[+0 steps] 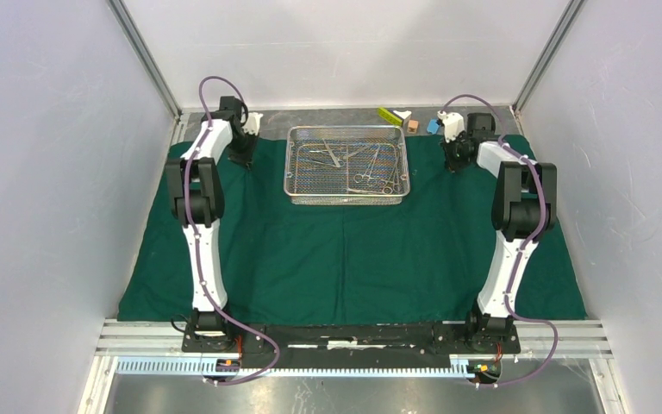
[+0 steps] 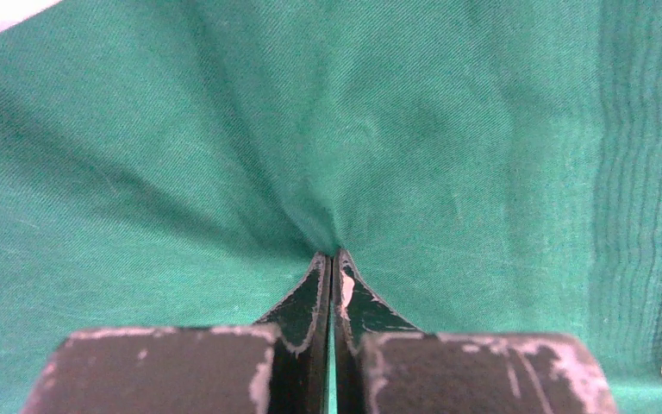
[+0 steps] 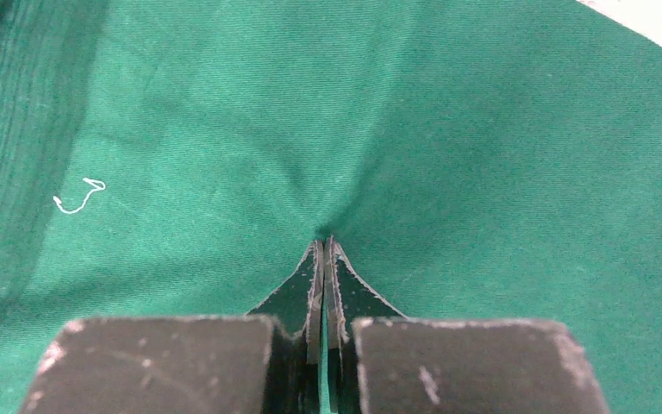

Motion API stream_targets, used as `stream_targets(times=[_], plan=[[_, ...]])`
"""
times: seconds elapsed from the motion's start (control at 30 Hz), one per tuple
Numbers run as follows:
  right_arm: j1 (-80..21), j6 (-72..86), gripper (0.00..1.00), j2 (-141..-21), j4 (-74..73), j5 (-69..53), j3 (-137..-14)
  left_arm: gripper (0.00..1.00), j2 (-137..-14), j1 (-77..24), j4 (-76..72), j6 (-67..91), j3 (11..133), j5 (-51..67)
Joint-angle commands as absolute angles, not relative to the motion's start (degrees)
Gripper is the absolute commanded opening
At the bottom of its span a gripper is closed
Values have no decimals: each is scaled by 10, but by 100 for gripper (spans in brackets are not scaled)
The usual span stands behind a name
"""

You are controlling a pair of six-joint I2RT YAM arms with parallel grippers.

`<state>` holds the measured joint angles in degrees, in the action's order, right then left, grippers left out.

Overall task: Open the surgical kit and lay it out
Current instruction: Smooth out the surgical kit at the center of the board.

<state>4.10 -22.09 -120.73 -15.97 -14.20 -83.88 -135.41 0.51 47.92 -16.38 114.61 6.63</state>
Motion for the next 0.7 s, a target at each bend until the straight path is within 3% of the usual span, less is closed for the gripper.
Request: stream_targets(times=[0.0,0.27,0.67], plan=[[45,-220,0,-1242,-158,-99,-869,2,-1404,7,516,-165,1179,77],[46,-214,0,-1280,-174,-73,-921,2,-1428,7,518,-147,1233,64],[54,-217,0,-1260,-168,-79,-881,2,-1452,7,523,-146,1283,41]])
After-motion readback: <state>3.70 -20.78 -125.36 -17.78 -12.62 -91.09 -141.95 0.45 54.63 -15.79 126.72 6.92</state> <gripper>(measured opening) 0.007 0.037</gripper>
